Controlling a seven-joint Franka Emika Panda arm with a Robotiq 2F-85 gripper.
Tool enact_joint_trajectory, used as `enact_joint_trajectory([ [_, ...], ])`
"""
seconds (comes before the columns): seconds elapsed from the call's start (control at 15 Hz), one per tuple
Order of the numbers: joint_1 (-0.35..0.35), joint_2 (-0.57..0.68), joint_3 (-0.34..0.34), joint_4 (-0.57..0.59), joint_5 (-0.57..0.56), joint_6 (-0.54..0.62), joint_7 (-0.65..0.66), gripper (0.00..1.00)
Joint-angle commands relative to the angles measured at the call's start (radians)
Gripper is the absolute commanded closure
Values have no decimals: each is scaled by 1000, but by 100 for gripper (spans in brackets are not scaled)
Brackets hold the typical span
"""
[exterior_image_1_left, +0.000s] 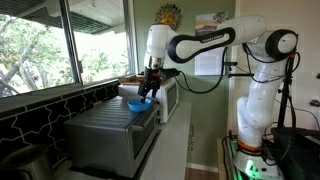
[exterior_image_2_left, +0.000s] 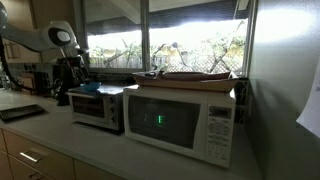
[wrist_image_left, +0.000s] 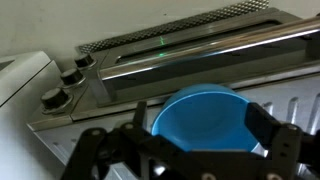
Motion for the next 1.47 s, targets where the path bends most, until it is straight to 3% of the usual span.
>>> enact_joint_trajectory([
  [0.0,23,-5,-14,11,27,20,10,0],
  [0.53,81,43,30,44,2,63,-54,0],
  [0.8,86,80,49,47,-95,99,-88,5],
  [0.93,88,99,49,48,-138,115,-104,14],
  [1.0,88,109,46,49,-154,122,-109,32],
  [1.13,88,122,40,50,-180,134,-113,41],
  [1.4,90,138,30,51,-212,149,-112,74],
])
